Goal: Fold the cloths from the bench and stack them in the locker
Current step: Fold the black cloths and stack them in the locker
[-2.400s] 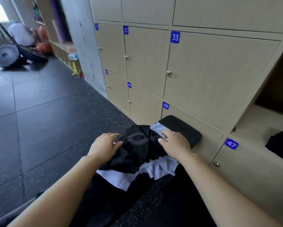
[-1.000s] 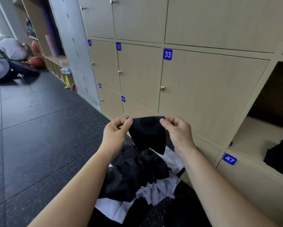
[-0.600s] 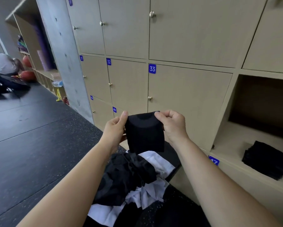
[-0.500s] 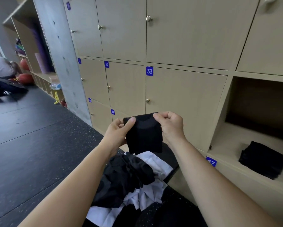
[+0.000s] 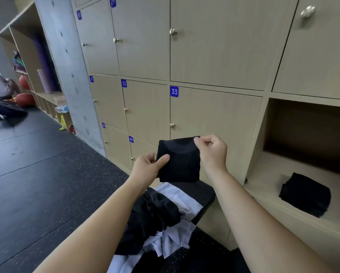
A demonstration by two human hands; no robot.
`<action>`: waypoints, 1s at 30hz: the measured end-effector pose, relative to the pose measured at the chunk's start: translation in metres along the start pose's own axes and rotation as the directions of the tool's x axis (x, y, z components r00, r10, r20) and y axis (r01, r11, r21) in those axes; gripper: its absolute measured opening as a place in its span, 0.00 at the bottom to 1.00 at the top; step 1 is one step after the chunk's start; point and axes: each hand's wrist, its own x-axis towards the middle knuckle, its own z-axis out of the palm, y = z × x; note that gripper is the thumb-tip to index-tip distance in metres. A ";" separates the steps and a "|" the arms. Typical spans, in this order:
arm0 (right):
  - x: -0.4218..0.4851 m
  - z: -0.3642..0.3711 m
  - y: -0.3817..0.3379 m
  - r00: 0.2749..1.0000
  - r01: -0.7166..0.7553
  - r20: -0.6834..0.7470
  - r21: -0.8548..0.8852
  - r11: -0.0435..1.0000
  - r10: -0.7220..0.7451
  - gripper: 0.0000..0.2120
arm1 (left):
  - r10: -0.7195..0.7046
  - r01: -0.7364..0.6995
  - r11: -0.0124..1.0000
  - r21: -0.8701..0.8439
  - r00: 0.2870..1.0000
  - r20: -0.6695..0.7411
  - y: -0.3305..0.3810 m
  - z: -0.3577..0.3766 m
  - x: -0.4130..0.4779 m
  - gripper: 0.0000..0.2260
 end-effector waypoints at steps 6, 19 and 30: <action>-0.001 -0.007 0.002 0.986 -0.137 0.112 0.098 0.986 0.126 0.13 | 0.090 -0.084 0.993 0.080 0.993 -0.078 -0.002 0.009 0.001 0.14; -0.004 -0.051 0.021 0.781 -0.230 0.545 -0.201 0.952 0.303 0.08 | -0.048 0.042 0.996 -0.073 0.995 -0.085 0.005 0.032 0.001 0.29; 0.005 -0.133 0.024 0.847 -0.397 0.360 -0.062 0.916 0.391 0.06 | -0.012 -0.015 0.965 0.263 0.995 0.104 -0.001 0.110 0.000 0.18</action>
